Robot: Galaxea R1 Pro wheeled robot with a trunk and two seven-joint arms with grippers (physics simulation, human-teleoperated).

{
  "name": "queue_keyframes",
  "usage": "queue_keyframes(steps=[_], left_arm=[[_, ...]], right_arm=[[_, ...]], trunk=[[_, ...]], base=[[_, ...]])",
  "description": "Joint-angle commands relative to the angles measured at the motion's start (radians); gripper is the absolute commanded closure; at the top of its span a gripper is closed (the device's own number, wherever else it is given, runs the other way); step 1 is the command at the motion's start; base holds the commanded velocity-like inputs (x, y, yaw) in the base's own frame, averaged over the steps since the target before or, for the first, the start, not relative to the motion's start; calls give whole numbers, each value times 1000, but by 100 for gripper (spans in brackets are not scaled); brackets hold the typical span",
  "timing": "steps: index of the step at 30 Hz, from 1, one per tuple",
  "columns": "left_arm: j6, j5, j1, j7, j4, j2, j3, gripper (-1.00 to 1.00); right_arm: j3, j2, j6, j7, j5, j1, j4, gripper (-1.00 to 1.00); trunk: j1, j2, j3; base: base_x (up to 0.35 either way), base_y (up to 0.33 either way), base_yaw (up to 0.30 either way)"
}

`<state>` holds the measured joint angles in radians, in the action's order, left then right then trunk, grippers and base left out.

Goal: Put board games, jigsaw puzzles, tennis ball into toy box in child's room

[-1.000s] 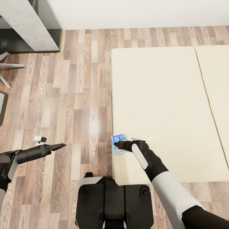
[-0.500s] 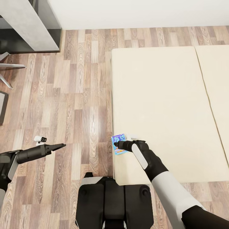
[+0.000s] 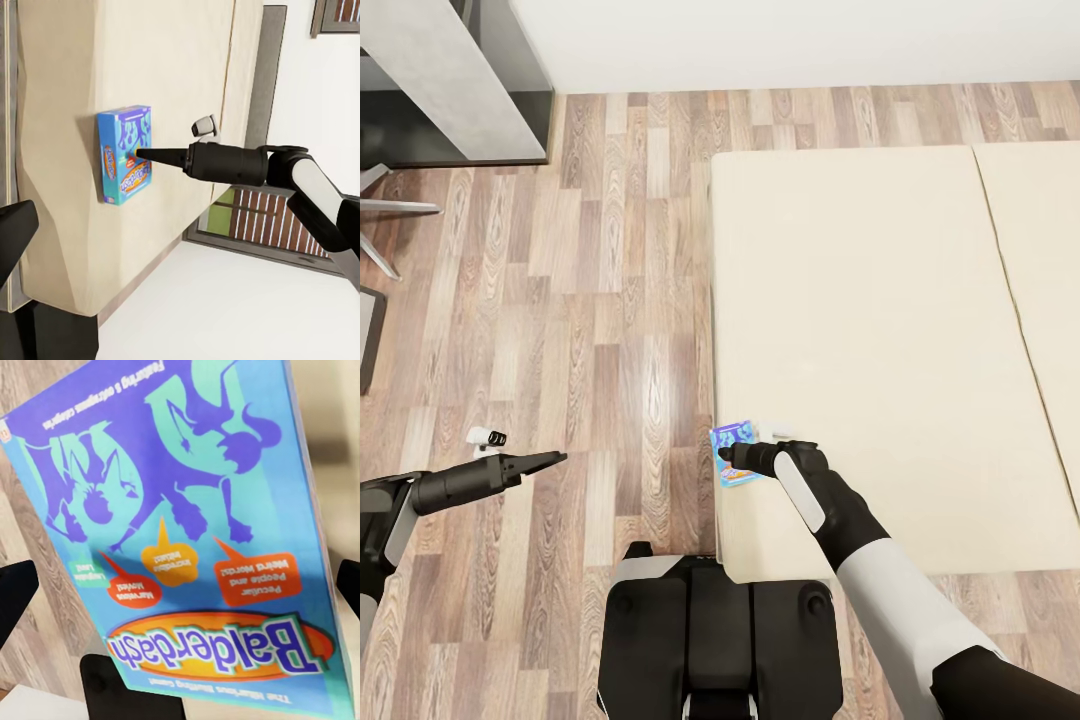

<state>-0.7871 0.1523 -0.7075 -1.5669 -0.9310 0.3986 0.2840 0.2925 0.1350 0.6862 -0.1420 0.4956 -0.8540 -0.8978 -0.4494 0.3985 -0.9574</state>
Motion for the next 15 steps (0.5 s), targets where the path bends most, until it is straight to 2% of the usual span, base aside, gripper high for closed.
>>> queue_keyframes(steps=[1,15], left_arm=[[-11,0,0,-4,0,0,0,-100],[-11,0,-1,-4,0,0,1,-100]], right_arm=[[2,-1,3,-10,11,0,-1,-100],[2,-2,0,-10,11,0,-3,-100]], trunk=[[-1,2,-1],[-1,2,-1]], base=[[0,0,0],[0,0,0]])
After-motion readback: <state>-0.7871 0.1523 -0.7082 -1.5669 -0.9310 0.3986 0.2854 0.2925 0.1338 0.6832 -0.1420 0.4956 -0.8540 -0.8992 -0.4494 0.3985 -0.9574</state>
